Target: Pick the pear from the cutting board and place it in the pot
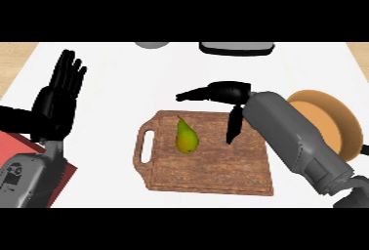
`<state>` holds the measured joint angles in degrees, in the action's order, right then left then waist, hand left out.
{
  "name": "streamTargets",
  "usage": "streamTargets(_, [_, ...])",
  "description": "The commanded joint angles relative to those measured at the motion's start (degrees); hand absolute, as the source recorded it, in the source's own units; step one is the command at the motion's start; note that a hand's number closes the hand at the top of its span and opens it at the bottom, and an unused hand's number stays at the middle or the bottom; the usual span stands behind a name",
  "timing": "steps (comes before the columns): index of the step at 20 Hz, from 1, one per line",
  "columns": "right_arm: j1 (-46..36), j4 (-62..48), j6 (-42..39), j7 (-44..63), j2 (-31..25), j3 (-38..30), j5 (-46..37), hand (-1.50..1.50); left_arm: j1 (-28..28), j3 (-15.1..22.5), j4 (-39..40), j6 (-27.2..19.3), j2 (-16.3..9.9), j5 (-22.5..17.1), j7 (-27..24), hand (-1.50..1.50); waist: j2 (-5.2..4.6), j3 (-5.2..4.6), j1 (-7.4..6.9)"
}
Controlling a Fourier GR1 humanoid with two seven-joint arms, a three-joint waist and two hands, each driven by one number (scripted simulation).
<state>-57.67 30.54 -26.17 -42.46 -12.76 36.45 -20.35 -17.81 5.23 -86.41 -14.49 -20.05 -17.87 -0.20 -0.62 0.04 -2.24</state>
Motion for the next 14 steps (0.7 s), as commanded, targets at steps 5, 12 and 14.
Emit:
streamTargets(5, [-2.2,-6.7,-1.8,-10.3,3.6,-1.3,-1.1,-1.50,0.3,-0.5,2.7,-0.2,2.1,1.7,-1.5,0.00,-0.01,-0.02,0.78])
streamTargets(12, [-4.3,-11.6,2.6,-6.9,7.6,-1.2,-5.8,-1.50,1.2,-1.3,1.5,1.0,3.0,2.7,-1.8,0.00,0.23,-0.03,1.05])
streamTargets(14, [-1.0,-9.5,5.1,-4.2,9.5,-0.8,-7.0,-1.50,2.3,-3.2,-0.3,2.4,1.5,2.0,-1.2,0.00,0.46,-0.04,1.46])
